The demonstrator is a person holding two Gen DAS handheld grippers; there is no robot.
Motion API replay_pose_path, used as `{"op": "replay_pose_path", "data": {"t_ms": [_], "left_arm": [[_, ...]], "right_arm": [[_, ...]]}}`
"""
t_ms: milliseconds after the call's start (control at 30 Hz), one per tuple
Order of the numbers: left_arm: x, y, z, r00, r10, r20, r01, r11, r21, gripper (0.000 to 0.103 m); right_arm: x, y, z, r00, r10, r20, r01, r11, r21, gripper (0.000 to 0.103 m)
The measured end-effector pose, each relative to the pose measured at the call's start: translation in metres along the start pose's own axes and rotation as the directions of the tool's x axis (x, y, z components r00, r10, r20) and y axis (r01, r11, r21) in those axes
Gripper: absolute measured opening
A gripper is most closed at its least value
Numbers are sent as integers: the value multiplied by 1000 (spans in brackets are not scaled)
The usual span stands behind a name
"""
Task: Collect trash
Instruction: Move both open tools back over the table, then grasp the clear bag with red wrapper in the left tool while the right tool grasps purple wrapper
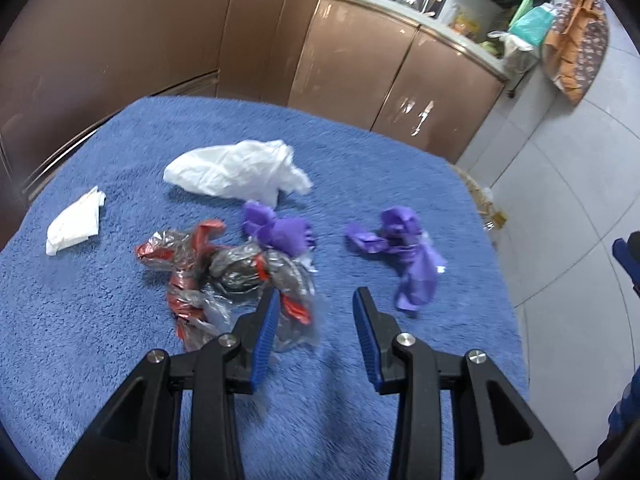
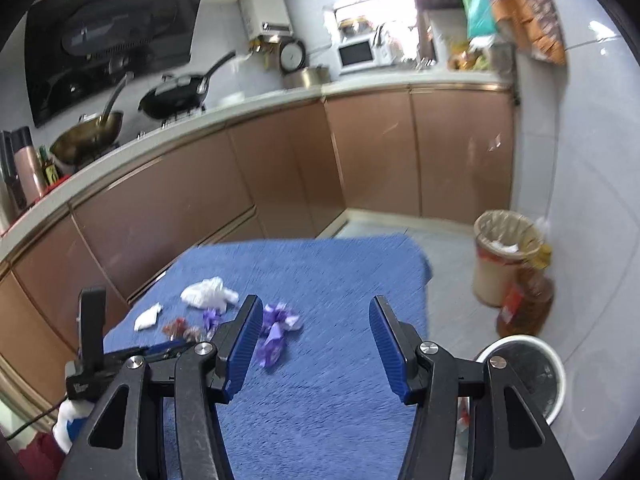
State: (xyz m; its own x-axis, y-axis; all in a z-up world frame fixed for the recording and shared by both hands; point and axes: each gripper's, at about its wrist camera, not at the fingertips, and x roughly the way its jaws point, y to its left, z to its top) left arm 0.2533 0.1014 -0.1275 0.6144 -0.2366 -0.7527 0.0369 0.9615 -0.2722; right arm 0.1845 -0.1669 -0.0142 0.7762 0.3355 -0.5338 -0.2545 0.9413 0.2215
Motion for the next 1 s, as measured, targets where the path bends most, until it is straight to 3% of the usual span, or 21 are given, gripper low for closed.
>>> {"op": "replay_pose_path", "data": {"t_ms": [167,333,533,833,1000], "left_arm": [[20,3,0,999,18,-47,-18,1000,-2,36],[32,8,1,997,6,-71,-8,1000,-29,35],[40,19,1,996,-19,-85,14,998,-57,15],[36,13,-3,996,-64,-61,61,997,-42,3],[25,6,-9,994,-94,-53,92,995,-30,2]], "right_arm": [[49,8,-10,994,53,-96,-53,999,-1,53],[100,15,-24,974,108,-201,-111,994,-2,53],[148,22,-39,944,157,-289,-158,987,18,53],[192,26,-44,923,188,-337,-183,982,47,52],[197,25,-48,914,207,-348,-200,978,55,23]]}}
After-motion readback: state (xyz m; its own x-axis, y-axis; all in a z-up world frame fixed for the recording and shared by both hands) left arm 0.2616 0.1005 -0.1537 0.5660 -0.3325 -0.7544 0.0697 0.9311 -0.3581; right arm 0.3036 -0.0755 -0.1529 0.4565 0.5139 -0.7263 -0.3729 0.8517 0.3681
